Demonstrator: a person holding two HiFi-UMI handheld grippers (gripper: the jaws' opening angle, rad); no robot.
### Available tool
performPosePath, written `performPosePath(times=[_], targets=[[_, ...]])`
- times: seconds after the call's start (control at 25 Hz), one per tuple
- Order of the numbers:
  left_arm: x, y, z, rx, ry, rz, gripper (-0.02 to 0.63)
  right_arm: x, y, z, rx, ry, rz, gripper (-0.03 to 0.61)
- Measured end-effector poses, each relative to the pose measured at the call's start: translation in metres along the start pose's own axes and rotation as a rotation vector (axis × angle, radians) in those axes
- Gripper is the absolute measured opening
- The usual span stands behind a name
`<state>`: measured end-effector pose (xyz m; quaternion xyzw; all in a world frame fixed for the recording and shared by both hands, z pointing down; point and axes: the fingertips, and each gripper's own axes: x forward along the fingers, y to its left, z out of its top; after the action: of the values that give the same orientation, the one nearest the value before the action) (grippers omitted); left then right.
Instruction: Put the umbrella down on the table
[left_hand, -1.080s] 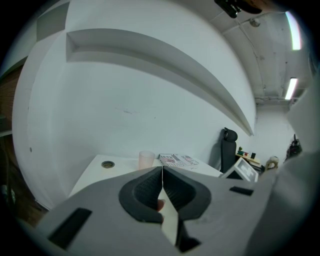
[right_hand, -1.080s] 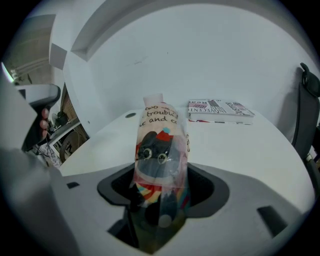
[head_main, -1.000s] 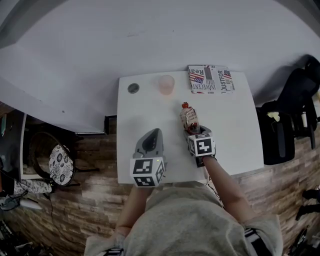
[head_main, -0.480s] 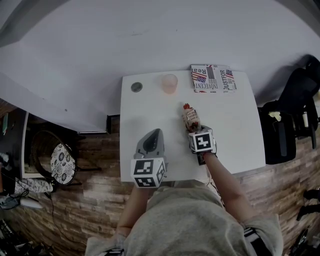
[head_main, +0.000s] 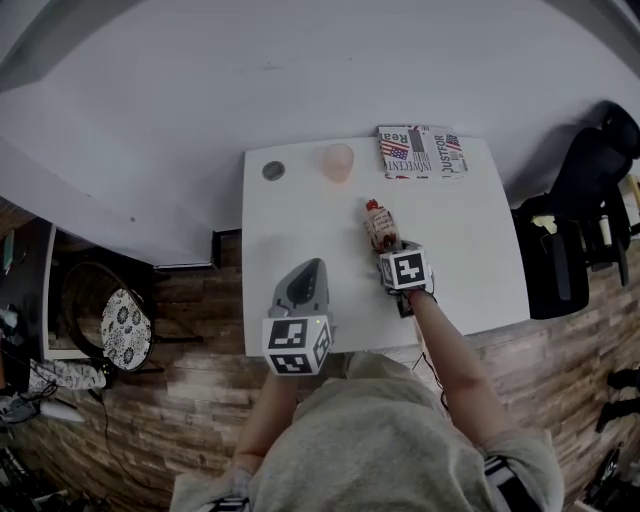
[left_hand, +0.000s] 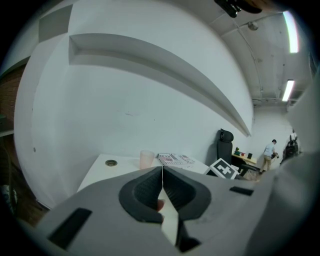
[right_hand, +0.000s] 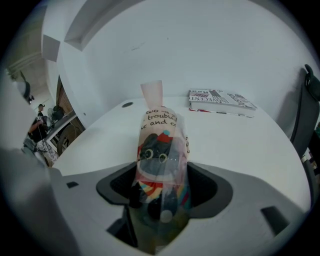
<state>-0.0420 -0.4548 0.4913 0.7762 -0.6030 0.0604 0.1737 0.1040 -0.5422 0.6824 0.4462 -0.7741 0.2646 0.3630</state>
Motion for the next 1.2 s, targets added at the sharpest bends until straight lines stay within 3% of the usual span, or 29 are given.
performPosePath(times=[0.24,0.48,0.88,1.2], targets=[[-0.022,-0.002,-0.001,0.005,0.001,-0.006,0.008,-0.029,0.006,0.003,-0.002,-0.057,-0.030,0.302],[-0.047,-0.007,-0.008,0.013,0.003,-0.024,0.008,-0.075,0.024,0.012,0.014,-0.177,-0.037,0.299],[-0.103,-0.011,-0.020,0.028,-0.005,-0.049,0.008,-0.143,0.084,-0.003,0.014,-0.308,-0.025,0.293],[-0.154,-0.019,-0.034,0.041,-0.021,-0.067,0.008,-0.203,0.131,-0.030,0.034,-0.422,-0.026,0.246]])
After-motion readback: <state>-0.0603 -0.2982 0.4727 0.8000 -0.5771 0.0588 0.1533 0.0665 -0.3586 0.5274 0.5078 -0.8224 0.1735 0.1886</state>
